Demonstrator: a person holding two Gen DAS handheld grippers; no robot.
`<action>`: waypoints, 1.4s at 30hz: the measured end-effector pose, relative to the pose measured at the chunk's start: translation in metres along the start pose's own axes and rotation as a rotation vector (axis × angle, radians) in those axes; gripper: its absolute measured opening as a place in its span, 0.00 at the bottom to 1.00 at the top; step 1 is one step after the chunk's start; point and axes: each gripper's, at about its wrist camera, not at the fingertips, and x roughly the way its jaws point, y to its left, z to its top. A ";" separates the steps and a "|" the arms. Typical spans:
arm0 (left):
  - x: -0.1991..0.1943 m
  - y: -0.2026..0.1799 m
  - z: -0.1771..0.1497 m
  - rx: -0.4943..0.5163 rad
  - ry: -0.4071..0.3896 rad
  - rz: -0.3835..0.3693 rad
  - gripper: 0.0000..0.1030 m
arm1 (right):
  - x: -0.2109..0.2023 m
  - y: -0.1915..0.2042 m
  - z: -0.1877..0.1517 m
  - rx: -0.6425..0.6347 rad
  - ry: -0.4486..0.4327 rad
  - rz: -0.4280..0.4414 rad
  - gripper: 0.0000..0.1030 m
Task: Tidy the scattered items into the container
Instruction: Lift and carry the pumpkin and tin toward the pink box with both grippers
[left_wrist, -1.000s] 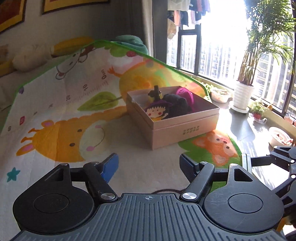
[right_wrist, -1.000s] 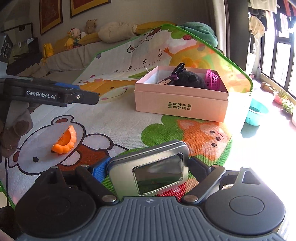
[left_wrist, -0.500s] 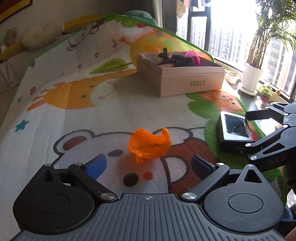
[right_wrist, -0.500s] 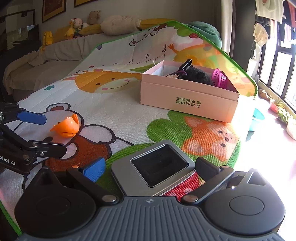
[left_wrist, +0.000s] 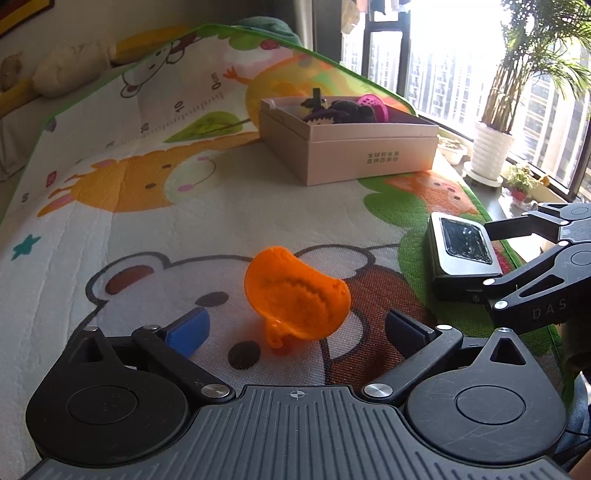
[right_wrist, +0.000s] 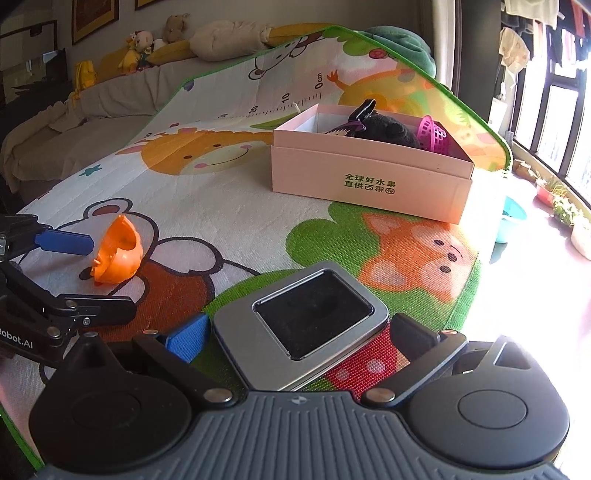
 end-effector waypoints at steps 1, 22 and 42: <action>-0.002 0.000 0.001 0.018 -0.017 -0.007 1.00 | 0.001 0.000 0.000 0.003 0.005 0.001 1.00; 0.022 0.013 0.012 0.055 0.010 -0.052 0.80 | 0.002 -0.003 -0.001 0.028 0.011 0.014 1.00; 0.012 0.015 0.005 -0.040 -0.031 -0.011 0.96 | -0.042 0.032 -0.019 -0.210 -0.081 0.178 1.00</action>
